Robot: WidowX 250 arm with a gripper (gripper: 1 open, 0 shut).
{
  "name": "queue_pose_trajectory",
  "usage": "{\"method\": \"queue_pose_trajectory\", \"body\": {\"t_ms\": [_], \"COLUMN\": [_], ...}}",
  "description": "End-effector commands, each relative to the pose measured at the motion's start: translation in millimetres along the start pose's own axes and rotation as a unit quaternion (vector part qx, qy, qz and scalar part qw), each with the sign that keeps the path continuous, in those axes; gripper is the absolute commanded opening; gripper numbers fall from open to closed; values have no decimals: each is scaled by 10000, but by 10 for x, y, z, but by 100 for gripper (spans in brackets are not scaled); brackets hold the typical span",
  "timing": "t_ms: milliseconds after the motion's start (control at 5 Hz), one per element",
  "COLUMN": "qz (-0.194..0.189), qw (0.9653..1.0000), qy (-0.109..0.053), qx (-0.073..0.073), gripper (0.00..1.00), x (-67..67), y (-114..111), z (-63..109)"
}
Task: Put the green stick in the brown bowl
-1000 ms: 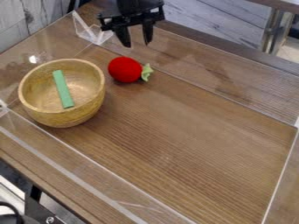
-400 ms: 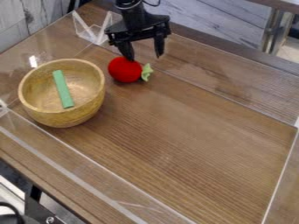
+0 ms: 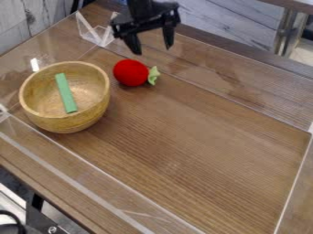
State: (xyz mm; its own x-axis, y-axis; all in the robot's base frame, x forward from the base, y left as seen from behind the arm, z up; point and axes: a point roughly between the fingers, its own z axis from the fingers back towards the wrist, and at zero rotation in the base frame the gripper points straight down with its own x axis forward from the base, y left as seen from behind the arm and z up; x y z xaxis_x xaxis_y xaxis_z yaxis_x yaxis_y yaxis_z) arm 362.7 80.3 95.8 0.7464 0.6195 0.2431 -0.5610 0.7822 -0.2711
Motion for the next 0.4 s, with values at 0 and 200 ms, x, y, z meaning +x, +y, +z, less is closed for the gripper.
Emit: {"method": "queue_pose_trajectory", "body": {"t_ms": [0, 200], "qz": [-228, -476], "qw": [9986, 9977], "qy": [-413, -422], "qx": [-227, -222], "gripper": [100, 100], "x": [89, 103], "y": [-201, -192], "z": [277, 217]}}
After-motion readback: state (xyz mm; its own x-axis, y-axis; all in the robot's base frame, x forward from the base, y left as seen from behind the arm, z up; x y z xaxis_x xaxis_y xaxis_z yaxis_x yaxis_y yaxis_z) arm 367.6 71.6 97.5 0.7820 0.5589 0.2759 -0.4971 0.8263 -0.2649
